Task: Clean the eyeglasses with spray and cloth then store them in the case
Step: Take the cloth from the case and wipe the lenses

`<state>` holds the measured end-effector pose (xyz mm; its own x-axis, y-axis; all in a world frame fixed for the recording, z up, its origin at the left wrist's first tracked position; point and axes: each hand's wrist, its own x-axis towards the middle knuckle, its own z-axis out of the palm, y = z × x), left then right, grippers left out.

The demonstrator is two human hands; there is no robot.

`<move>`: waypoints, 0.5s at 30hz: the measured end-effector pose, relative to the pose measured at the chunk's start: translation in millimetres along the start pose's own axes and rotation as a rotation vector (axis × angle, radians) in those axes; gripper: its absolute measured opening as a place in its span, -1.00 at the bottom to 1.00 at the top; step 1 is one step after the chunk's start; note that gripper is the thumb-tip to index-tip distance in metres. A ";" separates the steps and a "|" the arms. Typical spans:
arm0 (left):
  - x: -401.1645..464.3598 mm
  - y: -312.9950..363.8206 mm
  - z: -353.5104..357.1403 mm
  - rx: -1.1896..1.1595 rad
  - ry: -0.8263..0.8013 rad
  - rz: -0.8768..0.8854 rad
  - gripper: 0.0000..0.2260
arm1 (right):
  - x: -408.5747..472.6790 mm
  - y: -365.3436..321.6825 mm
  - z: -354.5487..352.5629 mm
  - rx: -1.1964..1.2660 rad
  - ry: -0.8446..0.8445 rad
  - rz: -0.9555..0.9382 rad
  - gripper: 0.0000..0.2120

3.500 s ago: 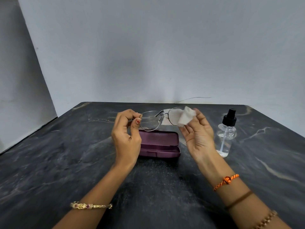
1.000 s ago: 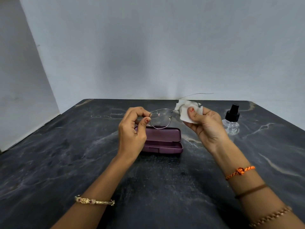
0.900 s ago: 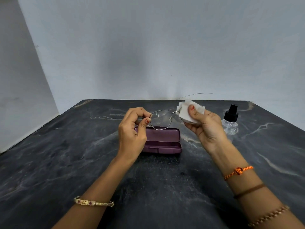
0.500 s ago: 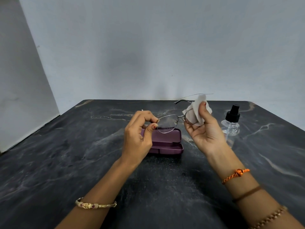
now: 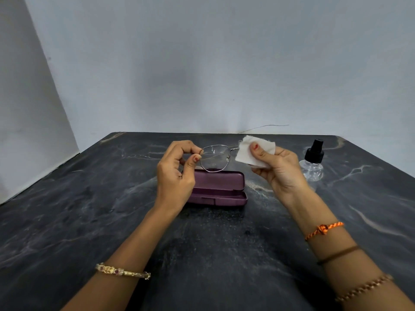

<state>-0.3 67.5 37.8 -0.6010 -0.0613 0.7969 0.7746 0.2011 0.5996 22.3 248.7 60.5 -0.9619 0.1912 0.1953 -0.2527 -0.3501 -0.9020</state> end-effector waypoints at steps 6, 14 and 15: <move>-0.1 -0.4 -0.2 -0.038 0.002 -0.028 -0.80 | 3.3 0.2 1.4 0.349 0.089 0.131 -0.91; 1.4 -0.4 -3.5 -0.062 0.004 -0.046 -0.80 | -3.0 2.9 13.8 0.518 0.009 0.078 -0.90; 1.2 -0.2 -3.6 -0.064 0.003 -0.041 -0.80 | -3.6 3.0 14.3 0.497 0.000 0.060 -0.91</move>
<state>-0.5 63.9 38.9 -0.6323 -0.0709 0.7714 0.7602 0.1349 0.6355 23.6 233.8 62.7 -0.9764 0.1569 0.1485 -0.2155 -0.7553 -0.6190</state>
